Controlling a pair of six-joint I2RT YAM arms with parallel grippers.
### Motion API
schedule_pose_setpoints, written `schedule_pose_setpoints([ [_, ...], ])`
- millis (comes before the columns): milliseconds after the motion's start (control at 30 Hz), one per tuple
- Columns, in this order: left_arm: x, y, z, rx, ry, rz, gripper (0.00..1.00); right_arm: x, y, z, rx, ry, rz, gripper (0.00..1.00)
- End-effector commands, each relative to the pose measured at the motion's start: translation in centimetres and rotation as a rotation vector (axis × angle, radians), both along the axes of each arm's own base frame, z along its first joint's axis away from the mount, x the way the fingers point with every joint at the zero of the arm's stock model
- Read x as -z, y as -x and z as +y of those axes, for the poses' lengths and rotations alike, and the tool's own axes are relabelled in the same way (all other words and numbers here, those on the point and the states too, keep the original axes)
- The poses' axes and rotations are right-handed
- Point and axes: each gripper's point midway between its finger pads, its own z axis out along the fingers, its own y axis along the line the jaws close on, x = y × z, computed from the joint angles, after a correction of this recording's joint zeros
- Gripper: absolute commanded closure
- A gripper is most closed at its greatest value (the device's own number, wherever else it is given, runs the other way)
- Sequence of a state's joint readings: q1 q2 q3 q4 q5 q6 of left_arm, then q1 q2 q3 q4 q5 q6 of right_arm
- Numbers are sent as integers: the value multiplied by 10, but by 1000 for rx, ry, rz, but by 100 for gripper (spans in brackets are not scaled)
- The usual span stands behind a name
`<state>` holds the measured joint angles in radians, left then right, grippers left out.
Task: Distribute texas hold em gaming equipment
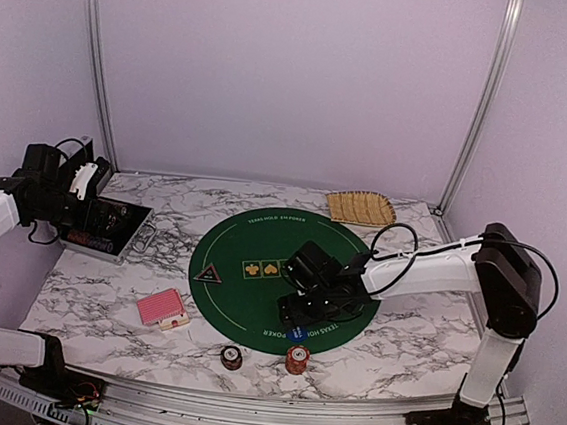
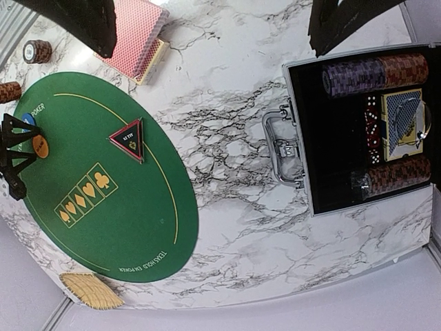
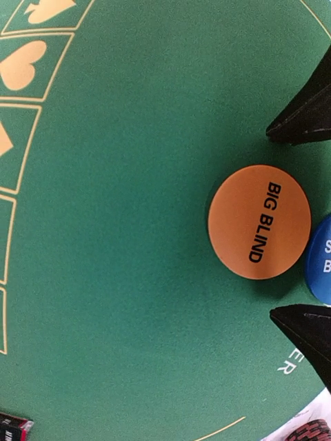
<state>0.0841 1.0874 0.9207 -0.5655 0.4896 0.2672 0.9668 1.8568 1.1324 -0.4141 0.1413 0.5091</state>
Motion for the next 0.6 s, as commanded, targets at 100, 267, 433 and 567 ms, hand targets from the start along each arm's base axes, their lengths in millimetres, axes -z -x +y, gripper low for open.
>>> schedule_pose_setpoints([
  [100,-11,3,-1,14,2,-13,1,-4,-5,12,-3,-48,2,29],
  [267,-13,2,-2,16,5,-17,1,5,-2,12,1,-18,9,33],
  [433,-15,1,-2,15,7,-19,1,14,-1,12,9,-7,15,38],
  [567,-14,1,-1,11,1,-15,1,14,-9,14,15,9,-7,46],
])
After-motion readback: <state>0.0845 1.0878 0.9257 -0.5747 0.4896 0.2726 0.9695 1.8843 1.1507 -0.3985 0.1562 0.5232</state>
